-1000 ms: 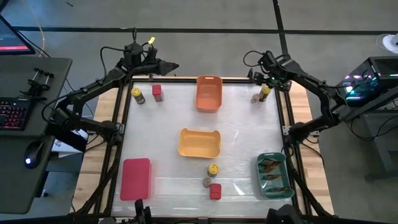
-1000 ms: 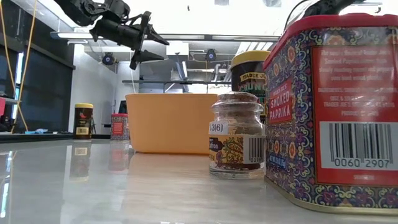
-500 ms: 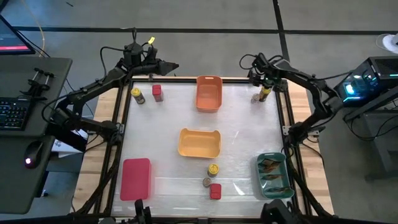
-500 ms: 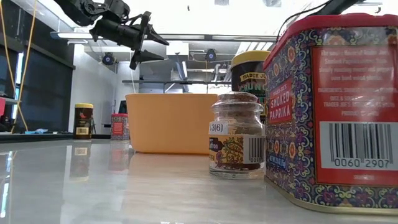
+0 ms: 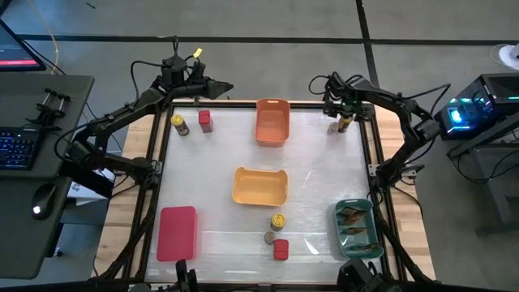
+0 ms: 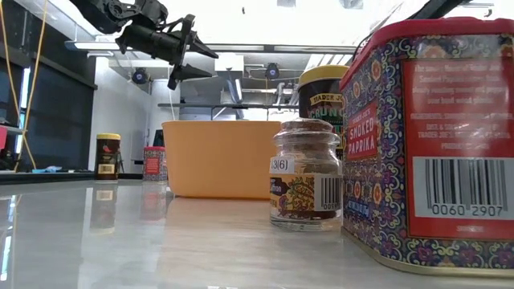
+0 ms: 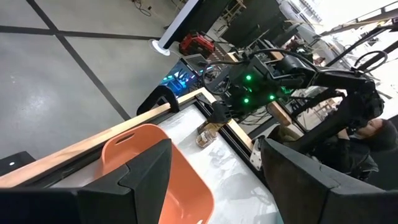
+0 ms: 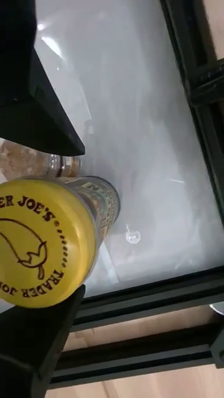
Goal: Sort spices by type
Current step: Put the top right yellow seasoning bottle into the orange bin
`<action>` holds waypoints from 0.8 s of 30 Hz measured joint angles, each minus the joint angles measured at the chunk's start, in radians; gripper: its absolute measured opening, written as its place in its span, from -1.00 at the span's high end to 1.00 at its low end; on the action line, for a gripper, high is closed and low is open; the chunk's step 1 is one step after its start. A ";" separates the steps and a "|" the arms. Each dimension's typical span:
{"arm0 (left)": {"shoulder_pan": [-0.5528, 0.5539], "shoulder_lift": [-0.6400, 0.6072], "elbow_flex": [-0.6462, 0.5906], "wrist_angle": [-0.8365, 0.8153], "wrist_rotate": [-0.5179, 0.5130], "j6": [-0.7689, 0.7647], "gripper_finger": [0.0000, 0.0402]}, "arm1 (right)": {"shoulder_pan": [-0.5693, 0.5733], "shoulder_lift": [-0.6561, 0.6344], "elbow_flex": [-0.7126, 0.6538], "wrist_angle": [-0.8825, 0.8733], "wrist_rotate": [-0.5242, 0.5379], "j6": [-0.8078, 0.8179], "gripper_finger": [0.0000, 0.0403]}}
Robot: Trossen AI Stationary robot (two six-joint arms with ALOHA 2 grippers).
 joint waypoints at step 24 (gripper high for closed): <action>0.006 0.000 0.000 0.000 0.000 0.020 -0.17 | 0.017 -0.019 0.071 -0.018 0.051 -0.044 -0.08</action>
